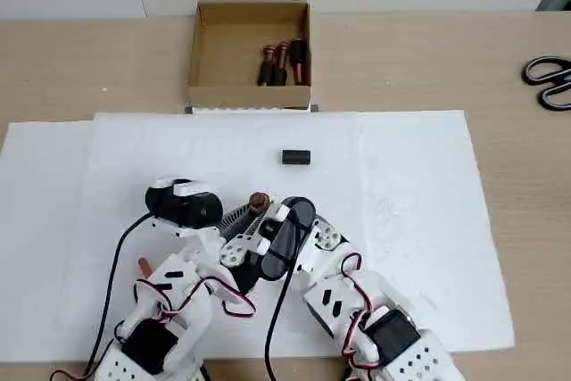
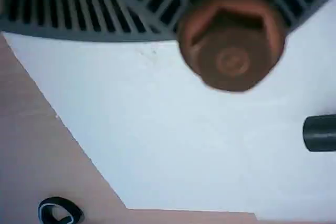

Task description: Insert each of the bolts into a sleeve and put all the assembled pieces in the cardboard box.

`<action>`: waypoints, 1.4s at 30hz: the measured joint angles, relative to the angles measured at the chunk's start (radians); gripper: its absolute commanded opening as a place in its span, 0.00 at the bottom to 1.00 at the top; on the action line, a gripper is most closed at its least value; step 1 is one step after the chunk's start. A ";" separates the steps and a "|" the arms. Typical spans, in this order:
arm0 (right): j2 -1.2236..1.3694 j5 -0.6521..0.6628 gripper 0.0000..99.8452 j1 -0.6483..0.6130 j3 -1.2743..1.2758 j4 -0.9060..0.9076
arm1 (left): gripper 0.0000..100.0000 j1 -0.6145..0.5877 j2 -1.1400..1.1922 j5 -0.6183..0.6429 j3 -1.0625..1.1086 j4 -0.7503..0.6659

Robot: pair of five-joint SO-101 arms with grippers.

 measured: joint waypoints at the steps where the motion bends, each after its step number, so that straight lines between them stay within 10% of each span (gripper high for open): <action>1: 0.000 0.000 0.00 0.000 0.000 0.000 | 0.01 0.000 0.000 -0.003 0.000 0.000; 15: 0.003 0.003 0.00 0.021 -0.018 0.000 | 0.22 -0.109 -0.005 -0.135 -0.023 0.103; 35: -0.002 0.003 0.00 0.037 -0.043 -0.003 | 0.23 -0.023 0.005 -0.117 -0.347 0.370; 42: -0.002 0.003 0.00 0.037 -0.043 -0.003 | 0.13 -0.160 0.005 -0.199 -0.365 0.370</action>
